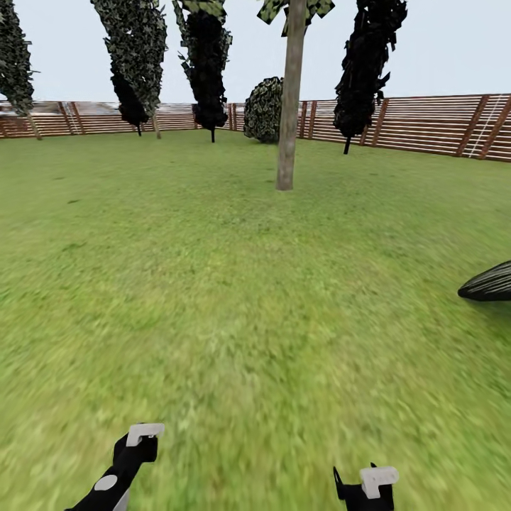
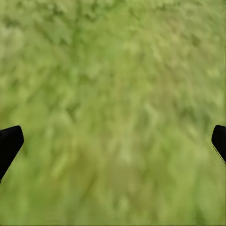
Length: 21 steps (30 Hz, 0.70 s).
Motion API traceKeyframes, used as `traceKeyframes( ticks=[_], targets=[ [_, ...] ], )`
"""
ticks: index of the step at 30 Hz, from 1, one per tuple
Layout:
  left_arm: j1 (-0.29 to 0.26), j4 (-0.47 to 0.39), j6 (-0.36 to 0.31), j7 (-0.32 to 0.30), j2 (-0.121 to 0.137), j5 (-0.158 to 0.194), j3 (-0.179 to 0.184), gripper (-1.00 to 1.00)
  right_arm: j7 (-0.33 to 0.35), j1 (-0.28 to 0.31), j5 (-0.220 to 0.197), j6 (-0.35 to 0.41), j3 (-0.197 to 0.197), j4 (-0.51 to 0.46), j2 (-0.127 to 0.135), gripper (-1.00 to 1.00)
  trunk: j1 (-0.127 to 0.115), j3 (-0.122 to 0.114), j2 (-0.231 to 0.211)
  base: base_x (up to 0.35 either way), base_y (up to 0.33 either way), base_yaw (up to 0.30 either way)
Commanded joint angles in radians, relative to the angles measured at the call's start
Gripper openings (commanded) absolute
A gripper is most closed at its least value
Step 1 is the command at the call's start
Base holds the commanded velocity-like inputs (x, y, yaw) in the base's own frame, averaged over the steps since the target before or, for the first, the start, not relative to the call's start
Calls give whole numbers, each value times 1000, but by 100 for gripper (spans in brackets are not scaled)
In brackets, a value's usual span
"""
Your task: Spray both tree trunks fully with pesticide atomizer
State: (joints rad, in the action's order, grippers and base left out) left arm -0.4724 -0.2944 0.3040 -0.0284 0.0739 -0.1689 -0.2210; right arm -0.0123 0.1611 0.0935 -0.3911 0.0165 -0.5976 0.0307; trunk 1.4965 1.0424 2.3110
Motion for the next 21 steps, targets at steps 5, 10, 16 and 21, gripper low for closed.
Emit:
traceKeyframes(
  ticks=[5, 10, 16, 21],
  targets=[
    [0, 0, 0, 1, 0, 0, 0, -100, 1, 0, 0, 0, 0, 1, 0, 100, 0, 0, 0, 337, 0, 0],
    [0, 0, 0, 1, 1, 0, 0, -100, 1, 0, 0, 0, 0, 1, 0, 100, 0, 0, 0, 337, 0, 0],
    [0, 0, 0, 1, 1, 0, 0, -100, 0, 0, 0, 0, -1, 1, 0, 100, 0, 0, 0, 337, 0, 0],
    [0, 0, -1, 1, 1, 0, 0, -100, 0, 0, 0, 0, -1, 1, 0, 100, 0, 0, 0, 337, 0, 0]
  ],
)
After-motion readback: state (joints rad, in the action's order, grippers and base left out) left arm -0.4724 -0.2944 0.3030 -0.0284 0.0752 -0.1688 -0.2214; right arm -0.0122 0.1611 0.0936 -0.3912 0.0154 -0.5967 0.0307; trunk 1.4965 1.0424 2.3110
